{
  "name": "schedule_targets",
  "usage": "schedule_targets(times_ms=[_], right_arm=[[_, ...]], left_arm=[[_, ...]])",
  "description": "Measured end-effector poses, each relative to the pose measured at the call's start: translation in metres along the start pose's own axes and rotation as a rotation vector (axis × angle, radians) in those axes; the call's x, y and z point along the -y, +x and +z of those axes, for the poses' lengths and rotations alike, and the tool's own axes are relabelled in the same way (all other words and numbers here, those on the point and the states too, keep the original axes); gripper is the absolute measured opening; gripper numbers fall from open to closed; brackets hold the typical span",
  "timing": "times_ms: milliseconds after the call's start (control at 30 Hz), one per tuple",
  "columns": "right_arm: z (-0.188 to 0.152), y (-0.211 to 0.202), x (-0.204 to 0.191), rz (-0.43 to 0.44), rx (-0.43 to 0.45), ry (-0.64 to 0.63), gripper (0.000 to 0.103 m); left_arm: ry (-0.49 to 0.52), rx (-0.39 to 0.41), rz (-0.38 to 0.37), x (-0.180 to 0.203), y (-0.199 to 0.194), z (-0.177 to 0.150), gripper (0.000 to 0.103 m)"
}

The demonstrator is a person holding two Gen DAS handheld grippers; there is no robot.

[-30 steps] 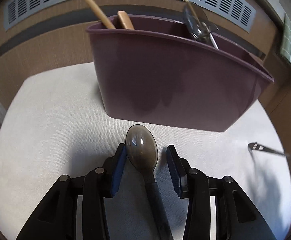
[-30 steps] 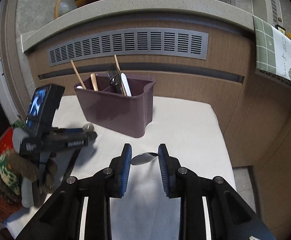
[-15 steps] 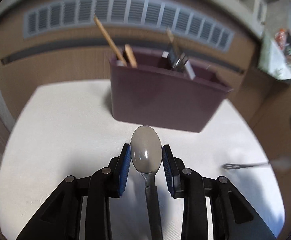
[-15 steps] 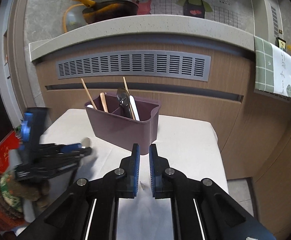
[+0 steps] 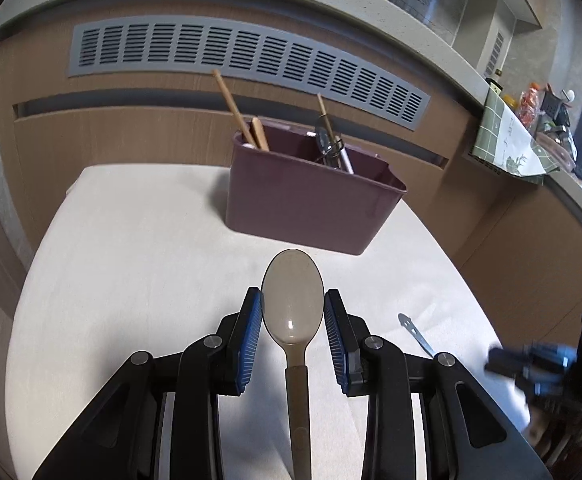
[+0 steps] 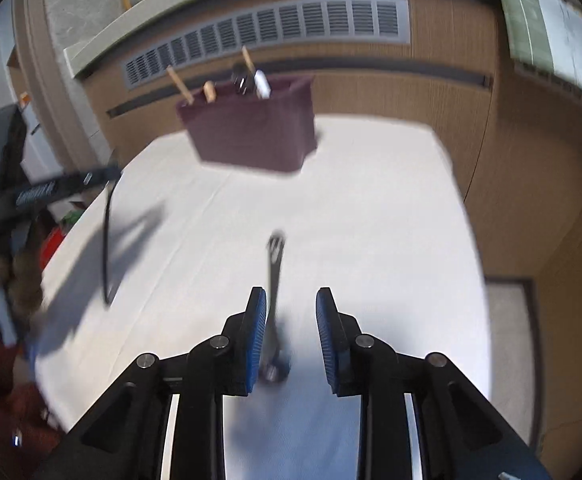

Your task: Organize utensils

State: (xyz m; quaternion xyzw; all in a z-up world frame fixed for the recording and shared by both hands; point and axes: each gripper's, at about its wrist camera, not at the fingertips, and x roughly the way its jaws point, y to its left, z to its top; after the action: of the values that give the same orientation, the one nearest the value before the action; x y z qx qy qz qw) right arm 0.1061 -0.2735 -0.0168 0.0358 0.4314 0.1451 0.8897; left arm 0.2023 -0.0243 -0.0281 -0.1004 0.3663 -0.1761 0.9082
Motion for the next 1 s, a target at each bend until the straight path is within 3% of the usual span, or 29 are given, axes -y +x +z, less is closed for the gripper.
schedule_targets(times_ms=[100,200,400,500,600,700,1000], right_arm=[[-0.024,0.003,0.000,0.019,-0.049,0.037,0.031],[-0.036,0.014,-0.007,0.018,-0.083,0.030,0.031],[-0.008,0.036,-0.020,-0.049,-0.044,-0.070,0.031],[0.012,0.053,-0.023,-0.063,-0.082,-0.128,0.027],[0.015,0.068,-0.023,-0.067,-0.140,-0.154,0.015],[0.013,0.070,-0.029,-0.102,-0.122,-0.197,0.005],[0.036,0.015,-0.027,-0.066,0.136,-0.068,0.005]], left_arm=[[-0.017,-0.022,0.002,-0.001,0.006,-0.004,0.033],[-0.030,-0.039,0.002,-0.002,0.009,-0.008,0.033],[-0.031,-0.062,0.018,-0.003,0.012,-0.011,0.033],[-0.036,-0.061,0.021,-0.005,0.009,-0.012,0.033],[-0.040,-0.058,0.021,-0.007,0.007,-0.012,0.033],[-0.052,-0.048,0.014,-0.007,0.005,-0.012,0.033],[-0.010,0.063,-0.009,0.010,-0.023,0.005,0.032]])
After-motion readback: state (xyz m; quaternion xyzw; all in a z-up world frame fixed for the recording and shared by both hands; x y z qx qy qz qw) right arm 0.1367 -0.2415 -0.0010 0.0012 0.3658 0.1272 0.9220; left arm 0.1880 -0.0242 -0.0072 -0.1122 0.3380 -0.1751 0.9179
